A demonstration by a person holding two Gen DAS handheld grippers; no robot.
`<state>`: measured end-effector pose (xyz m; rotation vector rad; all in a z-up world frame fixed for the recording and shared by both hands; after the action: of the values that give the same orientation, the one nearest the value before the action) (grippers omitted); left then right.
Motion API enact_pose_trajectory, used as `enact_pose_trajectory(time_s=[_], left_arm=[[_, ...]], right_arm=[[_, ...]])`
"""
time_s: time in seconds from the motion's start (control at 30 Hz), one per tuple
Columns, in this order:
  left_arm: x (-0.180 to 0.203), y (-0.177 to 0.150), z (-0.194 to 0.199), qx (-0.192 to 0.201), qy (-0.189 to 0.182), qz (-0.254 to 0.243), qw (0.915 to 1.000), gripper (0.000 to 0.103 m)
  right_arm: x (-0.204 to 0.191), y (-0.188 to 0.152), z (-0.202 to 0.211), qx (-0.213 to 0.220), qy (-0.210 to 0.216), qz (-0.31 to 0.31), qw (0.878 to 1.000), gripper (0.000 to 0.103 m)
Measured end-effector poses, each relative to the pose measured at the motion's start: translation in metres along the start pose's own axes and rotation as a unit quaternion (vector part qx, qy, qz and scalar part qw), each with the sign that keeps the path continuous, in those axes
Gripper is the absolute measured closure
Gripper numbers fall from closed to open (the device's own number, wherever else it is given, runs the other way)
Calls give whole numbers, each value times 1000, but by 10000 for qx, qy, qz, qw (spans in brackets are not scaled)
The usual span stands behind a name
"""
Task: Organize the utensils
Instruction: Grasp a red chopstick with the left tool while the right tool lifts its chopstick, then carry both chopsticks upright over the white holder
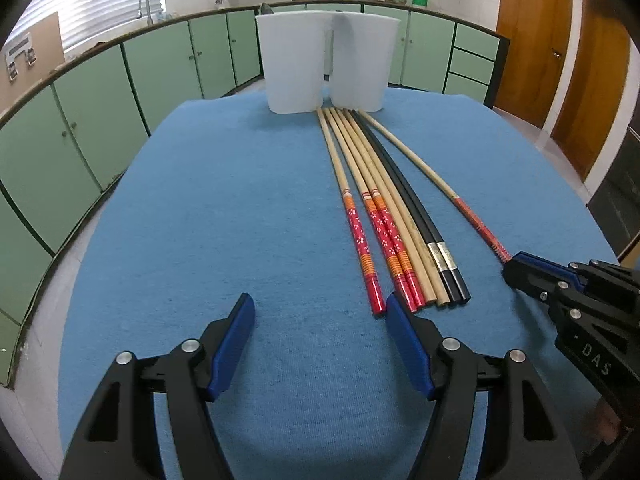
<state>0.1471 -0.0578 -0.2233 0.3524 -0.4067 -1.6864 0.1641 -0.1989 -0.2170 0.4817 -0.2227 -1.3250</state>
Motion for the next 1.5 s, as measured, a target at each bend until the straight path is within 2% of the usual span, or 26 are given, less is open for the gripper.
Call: enact_pose_trajectory(time_s=[0.07, 0.17, 0.2, 0.33, 0.47, 0.67, 1.0, 1.3, 1.5], left_arm=[[1, 2, 0, 32, -29, 9, 10000, 49], [4, 4, 1, 84, -228, -11, 9997, 91], [4, 5, 1, 91, -377, -16, 9992, 96], [3, 6, 1, 99, -532, 45, 9985, 97], [1, 10, 7, 212, -497, 53, 9985, 97], [-9, 30, 53, 792, -416, 42, 9960, 98], [-21, 74, 122, 1710, -405, -97, 9844, 98], [-22, 111, 145, 2133, -506, -111, 9756, 98], [-21, 131, 156, 2304, -577, -140, 9713, 98]], right_arm=[[0, 1, -1, -1, 63, -9, 10000, 93], [3, 2, -2, -13, 201, -81, 9998, 94], [5, 2, -2, -14, 238, -115, 9996, 97], [8, 3, -1, -22, 352, -188, 9992, 98], [6, 4, 2, 19, 323, -137, 9994, 98], [5, 18, 32, 443, 127, 212, 9987, 98], [20, 70, 108, 1267, 282, 209, 9913, 98], [18, 116, 146, 1687, 441, 178, 9845, 98], [13, 144, 157, 1777, 428, 338, 9826, 98]])
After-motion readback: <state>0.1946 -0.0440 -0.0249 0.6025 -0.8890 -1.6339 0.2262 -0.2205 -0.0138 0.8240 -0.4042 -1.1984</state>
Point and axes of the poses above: each gripper's, at about its wrist camera, not at the fingertips, and z roughly against the way its jaws point, x to its right, y to its top, the point moved 4 cm from there along -z, roughly the way its jaws point, and after that the axes turned 11 degrees about -x, right-handed, at the moved point
